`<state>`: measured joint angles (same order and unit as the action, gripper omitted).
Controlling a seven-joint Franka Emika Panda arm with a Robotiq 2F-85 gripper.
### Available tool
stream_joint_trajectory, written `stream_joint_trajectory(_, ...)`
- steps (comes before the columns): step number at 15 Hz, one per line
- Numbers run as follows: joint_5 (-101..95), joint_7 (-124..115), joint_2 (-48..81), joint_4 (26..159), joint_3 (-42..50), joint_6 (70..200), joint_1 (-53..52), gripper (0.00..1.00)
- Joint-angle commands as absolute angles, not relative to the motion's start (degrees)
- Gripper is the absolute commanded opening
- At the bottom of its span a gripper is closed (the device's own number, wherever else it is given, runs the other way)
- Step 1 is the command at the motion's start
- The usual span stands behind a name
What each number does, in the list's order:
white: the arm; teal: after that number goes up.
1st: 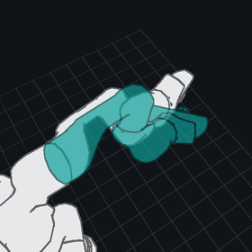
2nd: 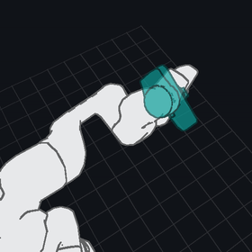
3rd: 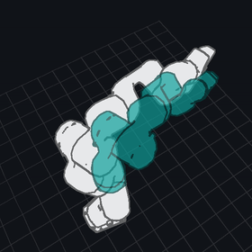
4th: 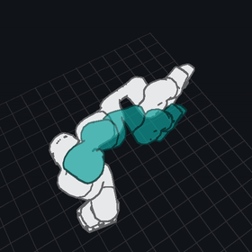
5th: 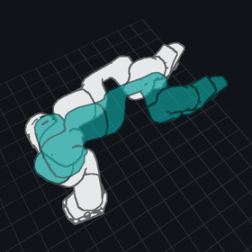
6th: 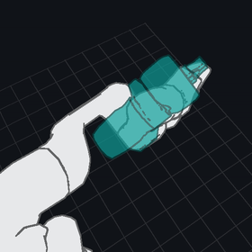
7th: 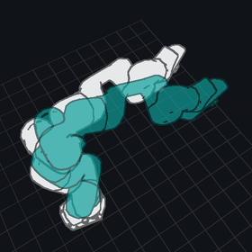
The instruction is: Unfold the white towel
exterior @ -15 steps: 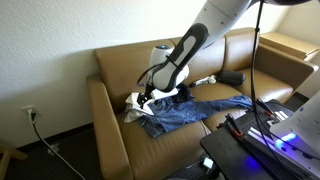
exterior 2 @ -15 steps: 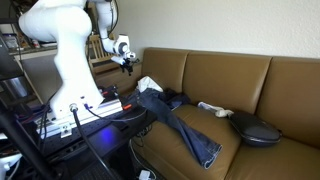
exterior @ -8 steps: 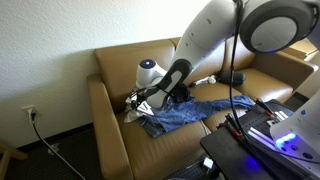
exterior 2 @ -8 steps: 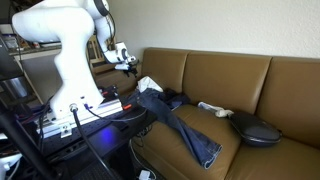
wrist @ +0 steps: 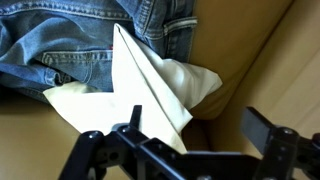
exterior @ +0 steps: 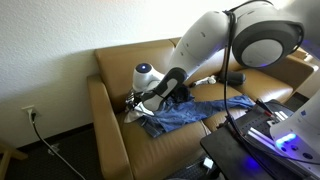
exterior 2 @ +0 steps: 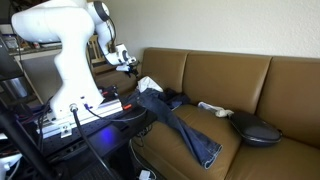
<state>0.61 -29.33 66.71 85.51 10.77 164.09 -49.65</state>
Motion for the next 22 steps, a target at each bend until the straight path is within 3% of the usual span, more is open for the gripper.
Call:
stream_joint_trajectory(1, 0.2, -30.3, 73.1, 80.9, 13.6, 165.9, -50.7, 1.0)
stream_joint_trajectory(9, 1.6, -32.9, 89.2, 64.9, 21.4, 171.7, -53.4, 1.0)
stream_joint_trajectory(10, -3.1, -36.5, 84.0, 72.8, 21.9, 174.5, -54.1, 1.0)
stream_joint_trajectory(12, -5.5, -39.2, 85.5, 71.9, 23.9, 175.5, -54.7, 1.0)
stream_joint_trajectory(13, -7.1, -40.9, 85.5, 72.0, 24.9, 175.6, -55.0, 0.75)
stream_joint_trajectory(14, -8.5, -42.6, 85.5, 71.9, 25.6, 175.3, -55.3, 0.74)
stream_joint_trajectory(22, -16.9, -51.8, 85.5, 70.2, 23.7, 172.1, -53.0, 0.19)
